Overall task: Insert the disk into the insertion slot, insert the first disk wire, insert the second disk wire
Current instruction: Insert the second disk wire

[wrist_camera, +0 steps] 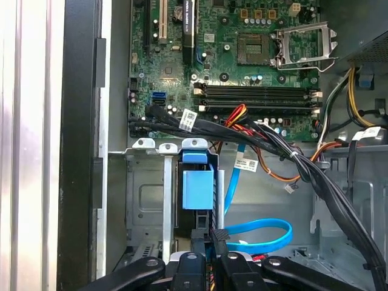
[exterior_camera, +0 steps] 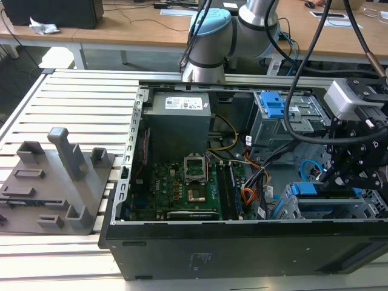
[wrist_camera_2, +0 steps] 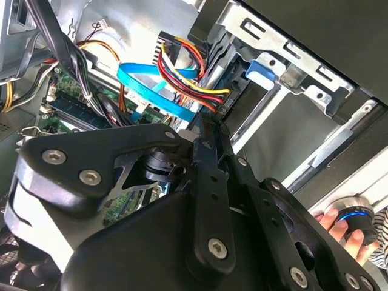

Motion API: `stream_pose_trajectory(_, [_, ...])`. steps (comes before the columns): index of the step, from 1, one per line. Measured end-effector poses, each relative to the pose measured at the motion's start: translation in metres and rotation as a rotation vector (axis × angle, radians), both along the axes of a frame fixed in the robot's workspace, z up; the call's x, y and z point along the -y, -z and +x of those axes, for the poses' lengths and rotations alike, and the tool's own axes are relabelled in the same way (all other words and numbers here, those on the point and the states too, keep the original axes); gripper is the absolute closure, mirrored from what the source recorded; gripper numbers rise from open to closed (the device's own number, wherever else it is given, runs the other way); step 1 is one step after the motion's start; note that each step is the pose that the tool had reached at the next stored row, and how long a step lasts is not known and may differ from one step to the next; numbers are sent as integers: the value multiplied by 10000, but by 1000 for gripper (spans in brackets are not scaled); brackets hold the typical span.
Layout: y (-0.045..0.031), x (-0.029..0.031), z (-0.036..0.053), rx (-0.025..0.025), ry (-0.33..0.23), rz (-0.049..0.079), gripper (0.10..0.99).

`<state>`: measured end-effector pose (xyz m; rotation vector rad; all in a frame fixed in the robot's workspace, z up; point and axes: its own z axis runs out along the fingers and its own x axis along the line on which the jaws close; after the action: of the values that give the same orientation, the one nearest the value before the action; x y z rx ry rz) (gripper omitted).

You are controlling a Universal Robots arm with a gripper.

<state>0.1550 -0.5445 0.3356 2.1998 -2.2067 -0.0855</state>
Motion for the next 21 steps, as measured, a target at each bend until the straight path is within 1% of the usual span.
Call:
stream_pose_trajectory(1, [2,0,0,-2,0,0,914])
stream_pose_trajectory(2, [0,0,0,-1,-1,-3,851])
stream_pose_trajectory(4, [-14,1,0,-2,1,-4,851])
stream_pose_trajectory(5, [-35,1,0,-2,1,2,851])
stream_pose_trajectory(6, [-94,1,-1,-1,1,-6,851])
stream_pose_trajectory(11, [-309,0,-1,-1,1,-7,851])
stream_pose_trajectory(16, [-397,1,-1,-2,1,-7,851])
stream_pose_trajectory(19, [-426,-2,-1,-2,0,-6,851])
stream_pose_trajectory(20, [-430,-2,0,-2,0,-7,929])
stream_pose_trajectory(21, [-431,-2,0,-2,0,-7,980])
